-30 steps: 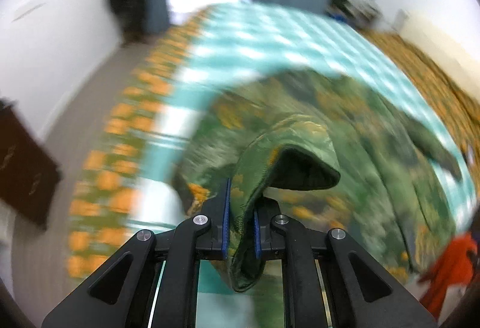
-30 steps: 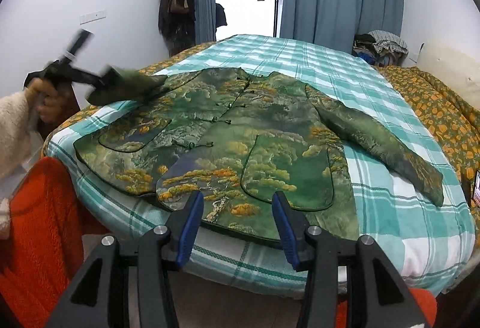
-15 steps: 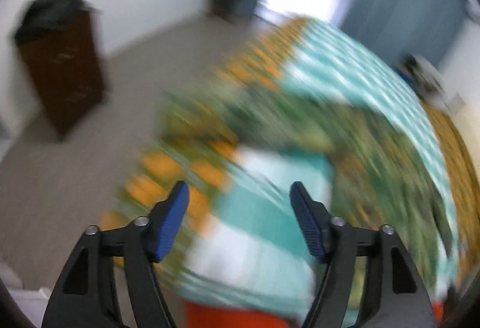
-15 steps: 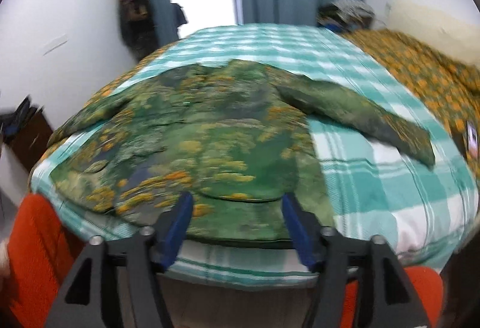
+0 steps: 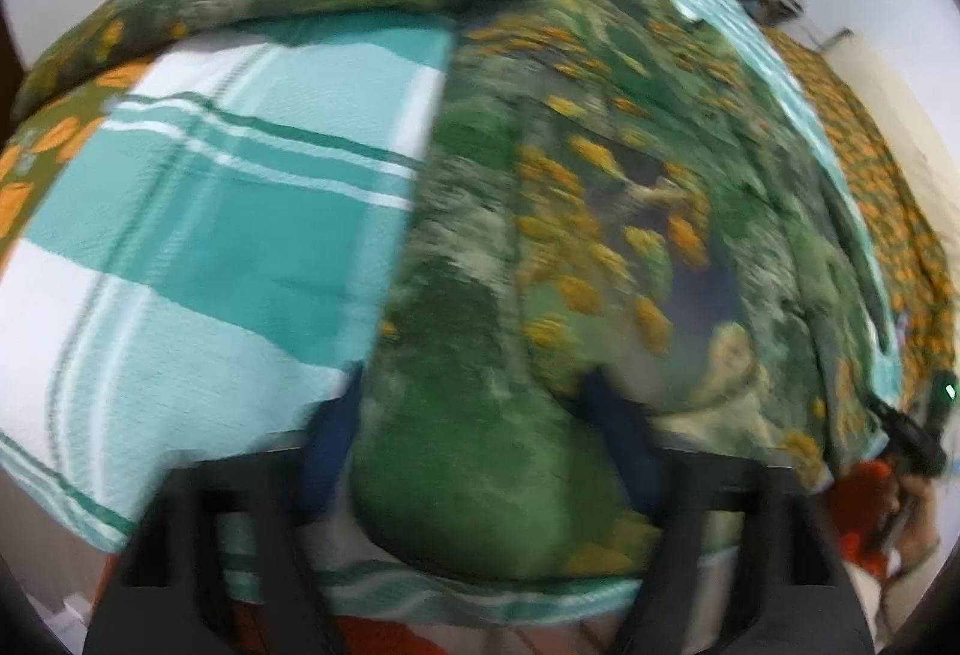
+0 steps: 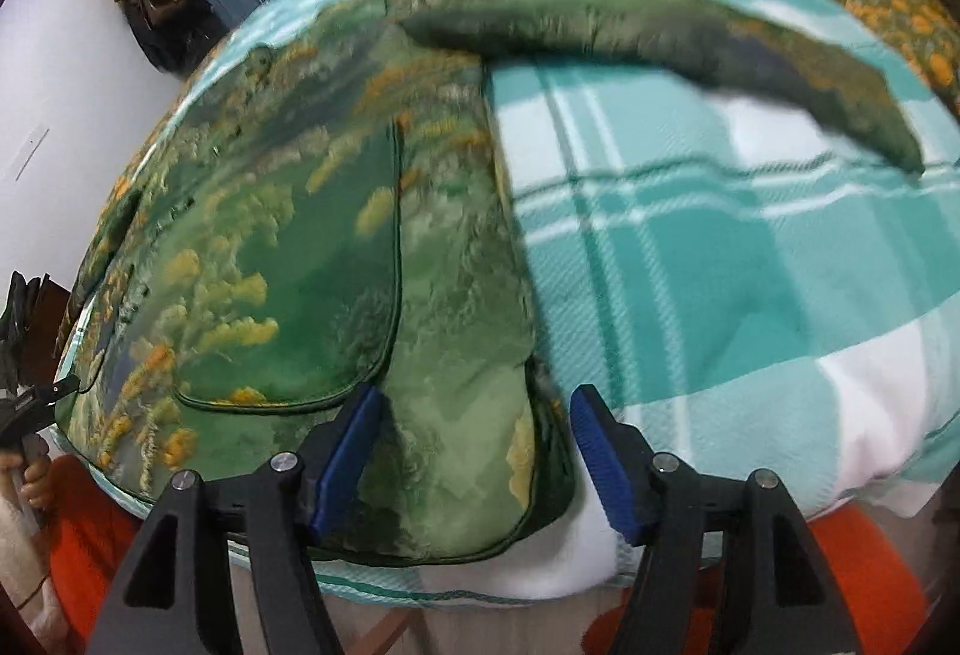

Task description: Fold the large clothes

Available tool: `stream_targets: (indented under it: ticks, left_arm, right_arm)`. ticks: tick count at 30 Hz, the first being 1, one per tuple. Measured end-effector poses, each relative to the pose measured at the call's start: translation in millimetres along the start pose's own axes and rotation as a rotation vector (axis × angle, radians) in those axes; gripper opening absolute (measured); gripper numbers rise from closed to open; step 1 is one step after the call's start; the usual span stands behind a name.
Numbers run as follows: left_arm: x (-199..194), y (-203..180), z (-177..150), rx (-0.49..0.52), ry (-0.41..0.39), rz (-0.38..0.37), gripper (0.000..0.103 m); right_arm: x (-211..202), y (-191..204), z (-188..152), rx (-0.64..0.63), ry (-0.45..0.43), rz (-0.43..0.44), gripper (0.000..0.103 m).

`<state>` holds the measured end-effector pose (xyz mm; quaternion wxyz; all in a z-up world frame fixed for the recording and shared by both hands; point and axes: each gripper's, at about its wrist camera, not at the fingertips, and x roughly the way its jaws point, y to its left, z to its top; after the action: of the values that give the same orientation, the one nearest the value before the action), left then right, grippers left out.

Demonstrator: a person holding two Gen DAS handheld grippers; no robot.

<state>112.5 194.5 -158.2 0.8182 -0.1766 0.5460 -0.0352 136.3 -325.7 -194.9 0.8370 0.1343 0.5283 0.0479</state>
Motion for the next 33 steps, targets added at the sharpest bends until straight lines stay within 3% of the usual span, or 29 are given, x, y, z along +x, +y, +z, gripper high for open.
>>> stream_targets:
  ticks: [1,3,6,12,14,17,21,23,25,28,33]
  left_arm:
    - [1.4,-2.1,-0.1,0.012,0.002,0.009,0.029]
    - [2.2,-7.2,-3.5,0.046,-0.004,0.036,0.017]
    - [-2.1,-8.9,-7.2,0.050,-0.013,0.030,0.013]
    - [-16.6,-9.2,-18.3,0.085,-0.009,0.023,0.013]
    - [-16.2,-6.4,-22.7,0.100,0.003,0.039,0.013]
    - [-15.2,-3.5,-19.2,0.095,0.010,0.055,0.022]
    - [-28.9,-13.5,-13.2,0.116,-0.052,0.126,0.060]
    - [-41.1,-19.5,-13.5,0.129,-0.099,0.138,0.069]
    - [-54.6,-26.3,-13.6,0.133,-0.146,0.136,0.078]
    - [-74.1,-38.8,-11.7,0.122,-0.243,0.140,0.088]
    - [-90.5,-62.6,-3.2,0.061,-0.354,0.040,0.091]
  right_arm:
    - [-1.3,1.2,-1.2,0.000,-0.007,0.011,0.065]
    - [-2.1,4.0,-3.4,-0.018,-0.006,0.030,0.039]
    - [-9.3,11.4,-6.2,-0.065,-0.025,0.006,0.016]
    - [-36.9,24.2,-12.2,-0.119,-0.068,-0.022,0.013]
    - [-42.1,24.8,-17.1,-0.114,-0.069,-0.021,0.014]
    - [-37.8,28.6,-27.3,-0.145,-0.065,-0.065,0.014]
    - [-35.0,31.0,-18.4,-0.103,-0.089,-0.106,0.033]
    - [-44.0,31.8,-14.7,-0.092,-0.129,-0.102,0.050]
    - [-56.1,36.6,-14.6,-0.122,-0.176,-0.137,0.053]
    - [-72.4,47.9,-19.3,-0.166,-0.232,-0.170,0.055]
    - [-85.6,61.4,-21.7,-0.184,-0.288,-0.135,0.065]
